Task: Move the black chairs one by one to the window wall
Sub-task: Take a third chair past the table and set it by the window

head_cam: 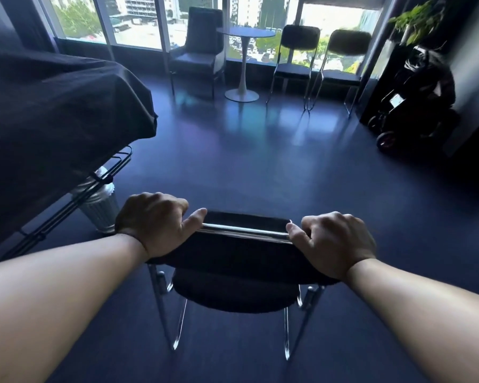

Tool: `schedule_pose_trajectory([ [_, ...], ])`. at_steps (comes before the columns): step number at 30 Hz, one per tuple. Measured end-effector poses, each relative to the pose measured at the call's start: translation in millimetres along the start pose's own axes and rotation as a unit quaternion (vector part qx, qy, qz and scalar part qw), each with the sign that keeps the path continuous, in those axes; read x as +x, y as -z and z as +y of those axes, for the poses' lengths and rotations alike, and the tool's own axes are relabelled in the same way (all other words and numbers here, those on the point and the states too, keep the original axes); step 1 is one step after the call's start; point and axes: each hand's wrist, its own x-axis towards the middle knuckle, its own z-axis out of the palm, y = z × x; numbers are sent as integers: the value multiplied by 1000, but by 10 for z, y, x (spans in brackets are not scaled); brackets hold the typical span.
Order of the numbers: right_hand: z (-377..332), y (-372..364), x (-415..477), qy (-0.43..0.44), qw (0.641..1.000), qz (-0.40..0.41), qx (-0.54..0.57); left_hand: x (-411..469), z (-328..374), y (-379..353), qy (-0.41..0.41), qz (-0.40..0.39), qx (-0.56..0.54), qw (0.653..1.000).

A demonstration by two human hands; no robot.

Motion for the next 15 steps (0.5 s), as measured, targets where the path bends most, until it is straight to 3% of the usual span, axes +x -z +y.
schedule_pose_trajectory([
  [15, 1020, -358, 2064, 121, 992, 29, -16, 1461, 163, -581, 119, 3, 30, 992],
])
